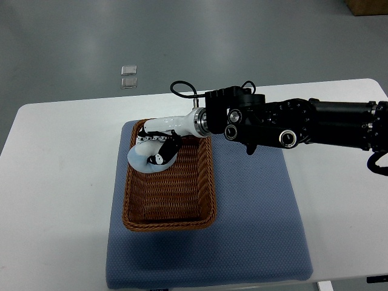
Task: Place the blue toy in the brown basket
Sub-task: 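Carry the held toy with the right hand into the brown basket, then open the right hand to release the toy in the basket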
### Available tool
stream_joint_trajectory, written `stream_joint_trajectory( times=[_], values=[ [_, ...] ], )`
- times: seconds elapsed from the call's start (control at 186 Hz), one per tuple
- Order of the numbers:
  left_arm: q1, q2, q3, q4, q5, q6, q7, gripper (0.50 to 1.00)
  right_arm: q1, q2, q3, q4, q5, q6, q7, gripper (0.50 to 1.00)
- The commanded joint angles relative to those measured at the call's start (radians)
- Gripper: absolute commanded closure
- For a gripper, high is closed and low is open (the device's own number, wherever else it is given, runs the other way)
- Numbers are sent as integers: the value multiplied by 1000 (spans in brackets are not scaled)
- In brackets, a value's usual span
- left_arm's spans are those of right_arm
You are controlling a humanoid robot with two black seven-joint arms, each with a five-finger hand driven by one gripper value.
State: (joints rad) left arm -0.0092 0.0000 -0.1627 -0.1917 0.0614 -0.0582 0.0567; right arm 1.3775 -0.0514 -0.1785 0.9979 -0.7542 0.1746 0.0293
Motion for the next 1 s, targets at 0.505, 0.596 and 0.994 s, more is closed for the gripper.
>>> stream_joint_trajectory(
  times=[0.505, 0.596, 0.994],
  values=[
    [0, 0, 0, 0, 0, 1, 0, 500, -60, 50, -58, -64, -50, -27, 0, 838],
    [0, 0, 0, 0, 0, 3, 0, 500, -67, 50, -70, -70, -77, -27, 0, 769],
    [0, 0, 2, 0, 0, 3, 0, 500, -63, 35, -61, -73, -63, -14, 0, 634]
  ],
)
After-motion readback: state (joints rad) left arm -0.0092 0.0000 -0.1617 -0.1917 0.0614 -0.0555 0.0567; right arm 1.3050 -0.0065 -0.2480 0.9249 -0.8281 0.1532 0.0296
